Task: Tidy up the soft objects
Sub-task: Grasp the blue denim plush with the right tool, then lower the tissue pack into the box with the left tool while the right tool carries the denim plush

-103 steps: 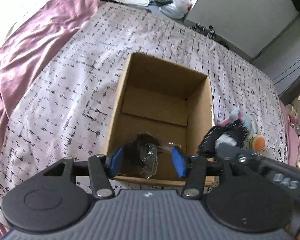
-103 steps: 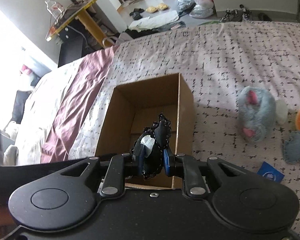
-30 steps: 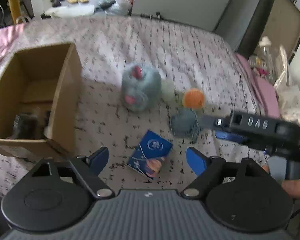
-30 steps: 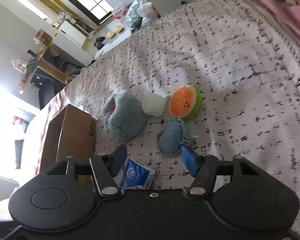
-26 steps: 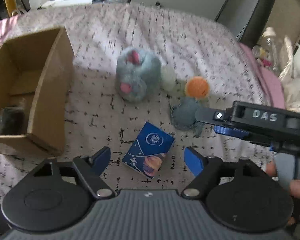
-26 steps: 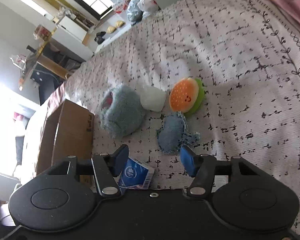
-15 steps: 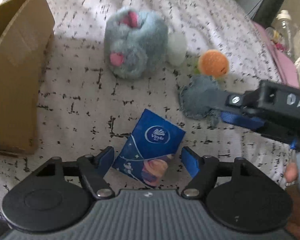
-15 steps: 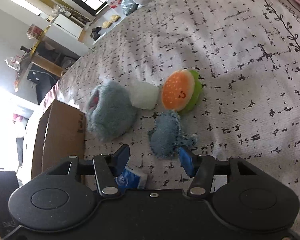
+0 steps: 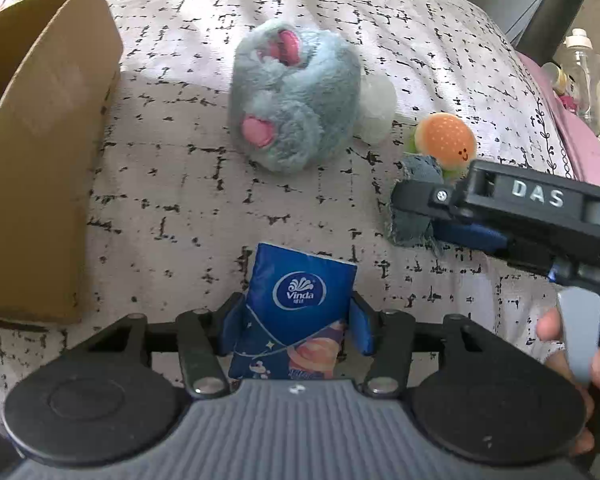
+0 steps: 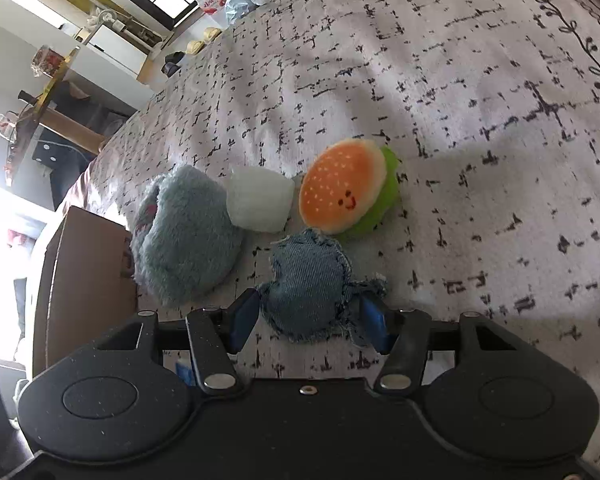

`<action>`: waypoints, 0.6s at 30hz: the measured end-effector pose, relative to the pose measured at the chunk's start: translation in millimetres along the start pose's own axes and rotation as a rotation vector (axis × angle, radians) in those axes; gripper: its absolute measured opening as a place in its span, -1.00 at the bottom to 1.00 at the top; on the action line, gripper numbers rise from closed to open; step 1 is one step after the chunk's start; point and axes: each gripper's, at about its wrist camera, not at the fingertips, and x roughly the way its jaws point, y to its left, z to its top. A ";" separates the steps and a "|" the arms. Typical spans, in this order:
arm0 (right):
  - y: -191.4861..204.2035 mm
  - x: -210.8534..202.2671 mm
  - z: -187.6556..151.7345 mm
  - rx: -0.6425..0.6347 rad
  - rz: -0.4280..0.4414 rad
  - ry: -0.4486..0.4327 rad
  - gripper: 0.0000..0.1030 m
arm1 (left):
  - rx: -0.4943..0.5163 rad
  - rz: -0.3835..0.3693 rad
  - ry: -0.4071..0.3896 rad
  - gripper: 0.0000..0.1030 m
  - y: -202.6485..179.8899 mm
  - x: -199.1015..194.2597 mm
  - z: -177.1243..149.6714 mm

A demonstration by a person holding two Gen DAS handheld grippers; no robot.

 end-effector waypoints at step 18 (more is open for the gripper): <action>36.1 -38.6 -25.2 -0.131 -0.066 -0.031 -0.59 | 0.008 -0.046 -0.133 0.04 13.1 -76.1 7.8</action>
